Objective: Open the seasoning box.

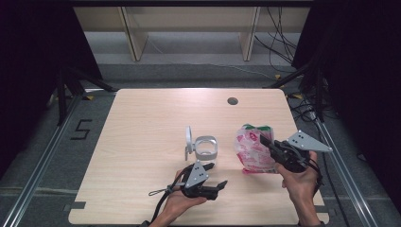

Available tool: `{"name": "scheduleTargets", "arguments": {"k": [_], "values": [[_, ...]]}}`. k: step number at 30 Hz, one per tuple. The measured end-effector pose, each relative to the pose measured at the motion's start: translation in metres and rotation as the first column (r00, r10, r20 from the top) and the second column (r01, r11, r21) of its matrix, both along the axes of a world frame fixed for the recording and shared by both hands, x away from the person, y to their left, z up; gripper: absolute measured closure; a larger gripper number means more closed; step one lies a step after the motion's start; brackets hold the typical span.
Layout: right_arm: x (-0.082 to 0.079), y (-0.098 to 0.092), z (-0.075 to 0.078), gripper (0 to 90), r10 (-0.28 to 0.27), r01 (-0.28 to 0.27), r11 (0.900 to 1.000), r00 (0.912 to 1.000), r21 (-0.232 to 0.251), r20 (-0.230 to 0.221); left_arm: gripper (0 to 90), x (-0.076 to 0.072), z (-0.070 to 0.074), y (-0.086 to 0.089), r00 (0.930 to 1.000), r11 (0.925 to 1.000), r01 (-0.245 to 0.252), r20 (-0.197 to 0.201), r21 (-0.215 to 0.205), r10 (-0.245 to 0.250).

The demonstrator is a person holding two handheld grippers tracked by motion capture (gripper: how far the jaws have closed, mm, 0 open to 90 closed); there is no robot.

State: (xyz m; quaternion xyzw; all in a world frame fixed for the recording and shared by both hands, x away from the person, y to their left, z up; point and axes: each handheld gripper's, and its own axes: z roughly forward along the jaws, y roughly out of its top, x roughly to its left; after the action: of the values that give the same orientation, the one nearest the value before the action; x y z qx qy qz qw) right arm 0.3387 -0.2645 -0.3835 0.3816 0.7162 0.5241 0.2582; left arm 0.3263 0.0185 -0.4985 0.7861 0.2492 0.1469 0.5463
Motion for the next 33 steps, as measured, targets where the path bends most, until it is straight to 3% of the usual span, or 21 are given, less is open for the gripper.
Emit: {"name": "scheduleTargets", "arguments": {"k": [1,5,8,11,12,13,14,15,16,20,21,22,23,24,28,29,33], "values": [[0.0,0.001,0.001,90.0,-0.017,0.017,1.0,0.9996,-0.005,0.024,26.5,0.002,-0.001,-0.004,1.0,1.0,0.005,-0.008,0.002,-0.005],[0.002,0.004,0.007,90.0,0.003,-0.003,1.0,0.9995,-0.007,0.031,26.8,0.008,-0.007,-0.022,0.9993,0.9999,0.003,-0.038,-0.012,-0.004],[-0.001,0.008,0.013,90.0,0.007,-0.006,1.0,0.9988,-0.018,0.049,27.7,0.01,-0.008,-0.034,0.9992,0.9998,0.016,-0.036,-0.007,-0.017],[-0.003,0.014,0.017,90.0,0.015,-0.015,1.0,0.9982,0.007,0.057,27.7,0.013,-0.008,-0.045,0.9994,0.9997,0.003,-0.034,-0.026,-0.004],[-0.004,0.016,0.02,90.0,0.015,-0.015,1.0,0.9981,0.008,0.06,27.9,0.013,-0.008,-0.048,0.9995,0.9999,0.0,-0.031,-0.016,0.0],[-0.004,0.016,0.021,90.0,0.024,-0.024,1.0,0.9974,0.004,0.068,27.9,0.014,-0.009,-0.052,1.0,0.9995,0.001,-0.008,0.032,0.0],[-0.005,0.02,0.024,90.0,0.023,-0.023,1.0,0.9972,0.005,0.071,27.8,0.014,-0.01,-0.056,0.9998,0.9998,0.0,-0.018,0.019,0.001],[-0.004,0.021,0.026,90.0,0.05,-0.05,0.999,0.9948,-0.002,0.088,27.8,0.016,-0.01,-0.056,0.9999,0.9992,-0.009,-0.014,0.038,0.009],[-0.004,0.022,0.027,90.0,0.06,-0.061,0.998,0.9931,0.003,0.1,28.0,0.016,-0.011,-0.058,0.9997,1.0,-0.004,-0.024,0.006,0.004],[-0.008,0.029,0.029,90.0,0.056,-0.057,0.998,0.9942,0.006,0.092,30.7,0.013,-0.012,-0.059,0.9997,0.9997,-0.018,-0.019,0.014,0.018],[-0.009,0.031,0.029,90.0,0.066,-0.067,0.998,0.9944,0.01,0.083,32.3,0.013,-0.012,-0.059,0.9997,0.9999,-0.015,-0.02,0.004,0.015],[-0.009,0.033,0.029,90.0,0.065,-0.067,0.997,0.9947,0.024,0.08,35.6,0.013,-0.011,-0.058,0.9997,0.9996,-0.02,-0.01,0.02,0.02],[-0.011,0.034,0.029,90.0,0.064,-0.065,0.998,0.995,0.011,0.077,38.2,0.012,-0.012,-0.06,0.9996,0.9997,-0.023,-0.013,-0.002,0.023],[-0.008,0.034,0.029,90.0,0.071,-0.071,0.997,0.992,-0.001,0.105,40.1,0.012,-0.012,-0.06,0.9996,0.9998,-0.021,-0.017,-0.003,0.021],[-0.009,0.039,0.027,90.0,0.085,-0.086,0.996,0.9936,0.004,0.075,54.8,0.015,-0.014,-0.061,0.9994,0.9997,-0.024,-0.025,0.0,0.024],[-0.009,0.039,0.027,90.0,0.085,-0.084,0.996,0.9932,-0.015,0.08,58.8,0.014,-0.015,-0.062,0.9989,0.9991,-0.042,-0.02,0.002,0.042],[-0.009,0.041,0.027,90.0,0.078,-0.079,0.997,0.9946,0.002,0.068,68.1,0.014,-0.016,-0.066,0.9973,0.9974,-0.071,0.017,-0.005,0.071]]}}
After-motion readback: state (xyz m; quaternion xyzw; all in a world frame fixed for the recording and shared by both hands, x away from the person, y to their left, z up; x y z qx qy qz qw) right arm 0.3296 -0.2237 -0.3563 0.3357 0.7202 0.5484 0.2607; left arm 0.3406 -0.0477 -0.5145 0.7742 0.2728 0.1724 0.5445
